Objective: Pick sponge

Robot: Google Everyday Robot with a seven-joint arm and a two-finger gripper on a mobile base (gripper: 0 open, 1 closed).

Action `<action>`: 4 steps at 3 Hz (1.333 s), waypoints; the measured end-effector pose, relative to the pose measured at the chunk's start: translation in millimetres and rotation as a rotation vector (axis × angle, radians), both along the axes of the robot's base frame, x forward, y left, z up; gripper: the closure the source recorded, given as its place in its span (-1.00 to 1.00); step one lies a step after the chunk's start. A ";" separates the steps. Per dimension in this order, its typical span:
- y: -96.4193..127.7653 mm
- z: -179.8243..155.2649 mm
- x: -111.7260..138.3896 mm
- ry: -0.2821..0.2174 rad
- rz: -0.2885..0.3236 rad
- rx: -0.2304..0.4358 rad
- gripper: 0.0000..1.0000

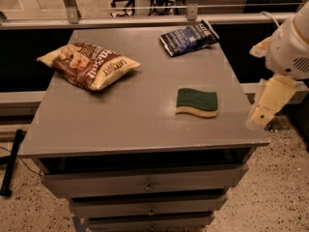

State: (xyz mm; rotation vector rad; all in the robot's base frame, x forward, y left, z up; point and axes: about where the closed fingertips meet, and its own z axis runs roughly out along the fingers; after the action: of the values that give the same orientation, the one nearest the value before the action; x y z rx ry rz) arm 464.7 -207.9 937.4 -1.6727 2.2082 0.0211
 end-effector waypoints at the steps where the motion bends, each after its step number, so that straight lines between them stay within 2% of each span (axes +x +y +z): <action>1: 13.2 -38.4 27.5 0.012 -0.004 0.088 -1.00; 2: 26.4 -69.3 54.7 0.013 -0.006 0.170 -1.00; 3: 39.4 -85.7 72.8 0.012 -0.006 0.234 -1.00; 4: 47.9 -100.6 80.6 0.027 -0.015 0.272 -1.00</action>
Offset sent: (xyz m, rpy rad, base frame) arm 0.0890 0.0390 -0.1063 0.2715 0.0133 -0.0139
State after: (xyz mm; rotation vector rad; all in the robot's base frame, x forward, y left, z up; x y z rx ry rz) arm 545.4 -160.0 836.7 -1.5135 2.1262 0.3272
